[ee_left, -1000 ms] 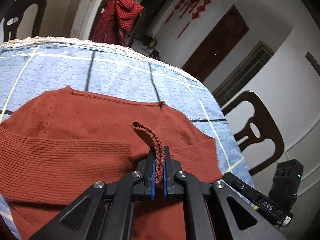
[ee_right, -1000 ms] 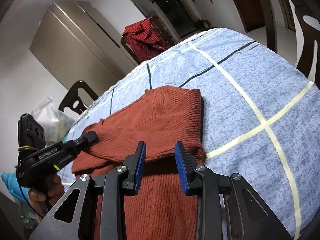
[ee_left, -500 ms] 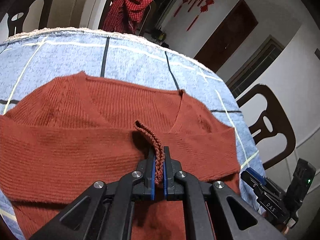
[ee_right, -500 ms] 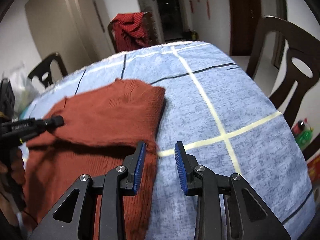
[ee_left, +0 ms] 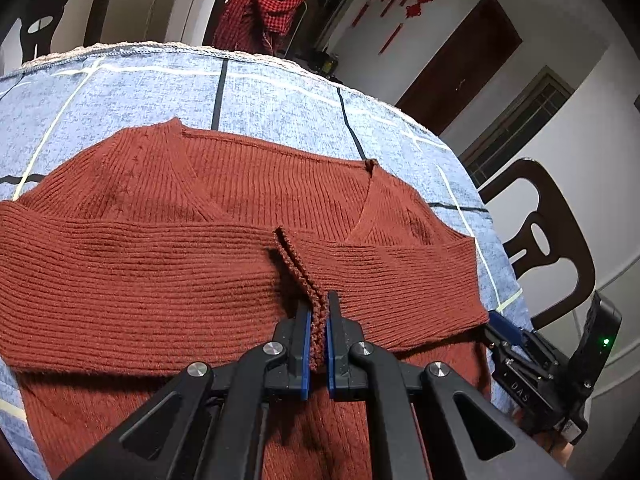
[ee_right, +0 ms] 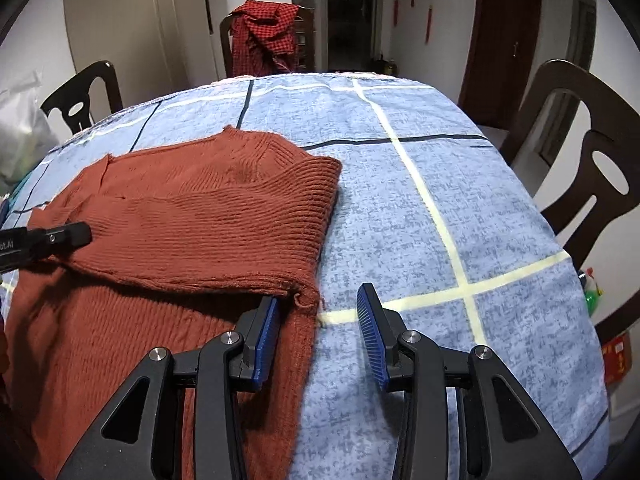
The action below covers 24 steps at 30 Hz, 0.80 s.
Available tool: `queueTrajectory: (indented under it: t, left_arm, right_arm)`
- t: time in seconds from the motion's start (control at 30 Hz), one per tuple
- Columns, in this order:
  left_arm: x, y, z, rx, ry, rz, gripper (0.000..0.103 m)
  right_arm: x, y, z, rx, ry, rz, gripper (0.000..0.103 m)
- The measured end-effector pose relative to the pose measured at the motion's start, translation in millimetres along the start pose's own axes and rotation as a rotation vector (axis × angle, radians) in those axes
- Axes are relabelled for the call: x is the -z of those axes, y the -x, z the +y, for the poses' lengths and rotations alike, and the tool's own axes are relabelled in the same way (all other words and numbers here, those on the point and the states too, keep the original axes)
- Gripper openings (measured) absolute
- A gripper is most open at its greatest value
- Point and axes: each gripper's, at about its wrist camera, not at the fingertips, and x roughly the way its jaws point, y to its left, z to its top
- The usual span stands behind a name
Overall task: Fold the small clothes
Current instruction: 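Lift the cuff edge, lay it flat on the sweater, open the left gripper, then move both tools back over the sweater to its ribbed hem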
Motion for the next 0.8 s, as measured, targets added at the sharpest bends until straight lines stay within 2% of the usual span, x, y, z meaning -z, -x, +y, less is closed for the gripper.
queueTrajectory:
  t: [0.23, 0.33, 0.37, 0.43, 0.47, 0.5, 0.6, 0.67, 0.8]
  left_arm:
    - [7, -1, -9, -0.025, -0.043, 0.018, 0.008]
    - [8, 1, -7, -0.029, -0.050, 0.025, 0.009]
    - [9, 2, -6, -0.019, -0.045, 0.033, 0.011]
    - [9, 7, -4, 0.009, -0.039, 0.054, 0.027]
    - [9, 11, -3, 0.025, -0.039, 0.051, 0.044]
    - [8, 16, -2, 0.032, -0.033, 0.037, 0.053]
    - [1, 32, -2, -0.005, -0.024, -0.041, 0.054]
    - [-4, 40, -7, -0.029, -0.042, -0.087, 0.054]
    - [-12, 34, -18, 0.002, -0.062, -0.081, 0.054]
  right_arm:
    - [0, 3, -15, -0.032, -0.072, 0.051, 0.043]
    - [1, 14, -16, -0.035, -0.076, 0.046, 0.043]
    - [1, 18, -19, -0.043, -0.082, 0.041, 0.043]
    - [0, 26, -25, -0.097, -0.110, 0.033, 0.043]
    - [-2, 28, -27, -0.112, -0.123, 0.029, 0.043]
    - [-4, 30, -29, -0.115, -0.136, 0.024, 0.043]
    - [-14, 30, -26, -0.098, -0.127, -0.017, 0.043]
    - [-24, 25, -19, -0.128, -0.100, -0.037, 0.043]
    - [-42, 13, -3, -0.197, -0.052, -0.092, 0.043]
